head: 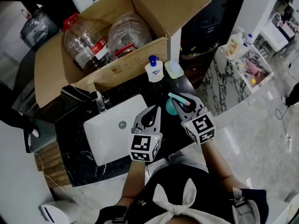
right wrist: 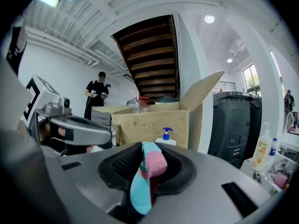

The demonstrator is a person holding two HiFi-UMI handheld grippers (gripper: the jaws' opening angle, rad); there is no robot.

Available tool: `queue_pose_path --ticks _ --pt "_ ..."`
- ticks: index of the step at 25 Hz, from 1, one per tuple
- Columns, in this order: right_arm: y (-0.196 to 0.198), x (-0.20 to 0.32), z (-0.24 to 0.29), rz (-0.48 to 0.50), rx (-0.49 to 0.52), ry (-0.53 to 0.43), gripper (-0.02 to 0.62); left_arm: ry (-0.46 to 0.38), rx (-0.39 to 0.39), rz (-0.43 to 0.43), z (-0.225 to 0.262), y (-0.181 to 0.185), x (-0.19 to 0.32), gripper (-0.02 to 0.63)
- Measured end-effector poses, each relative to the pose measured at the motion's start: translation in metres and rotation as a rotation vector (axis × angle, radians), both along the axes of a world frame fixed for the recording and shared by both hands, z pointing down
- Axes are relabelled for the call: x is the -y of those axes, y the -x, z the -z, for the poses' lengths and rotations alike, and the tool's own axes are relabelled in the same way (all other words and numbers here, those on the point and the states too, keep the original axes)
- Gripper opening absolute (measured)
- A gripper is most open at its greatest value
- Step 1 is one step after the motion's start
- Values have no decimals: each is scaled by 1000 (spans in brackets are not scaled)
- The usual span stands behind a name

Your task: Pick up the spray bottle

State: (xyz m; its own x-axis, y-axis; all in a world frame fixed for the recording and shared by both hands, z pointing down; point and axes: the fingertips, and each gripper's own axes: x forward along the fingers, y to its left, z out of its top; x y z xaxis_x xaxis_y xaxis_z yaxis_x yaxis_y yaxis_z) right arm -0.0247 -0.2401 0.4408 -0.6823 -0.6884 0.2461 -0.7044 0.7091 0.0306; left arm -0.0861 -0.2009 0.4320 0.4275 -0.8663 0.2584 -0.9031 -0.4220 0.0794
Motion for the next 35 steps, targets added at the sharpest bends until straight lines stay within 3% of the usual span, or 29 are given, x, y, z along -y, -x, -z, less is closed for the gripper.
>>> queue_pose_path --ticks 35 --pt "-14 -40 84 18 98 -176 87 -19 8 19 9 -3 -16 28"
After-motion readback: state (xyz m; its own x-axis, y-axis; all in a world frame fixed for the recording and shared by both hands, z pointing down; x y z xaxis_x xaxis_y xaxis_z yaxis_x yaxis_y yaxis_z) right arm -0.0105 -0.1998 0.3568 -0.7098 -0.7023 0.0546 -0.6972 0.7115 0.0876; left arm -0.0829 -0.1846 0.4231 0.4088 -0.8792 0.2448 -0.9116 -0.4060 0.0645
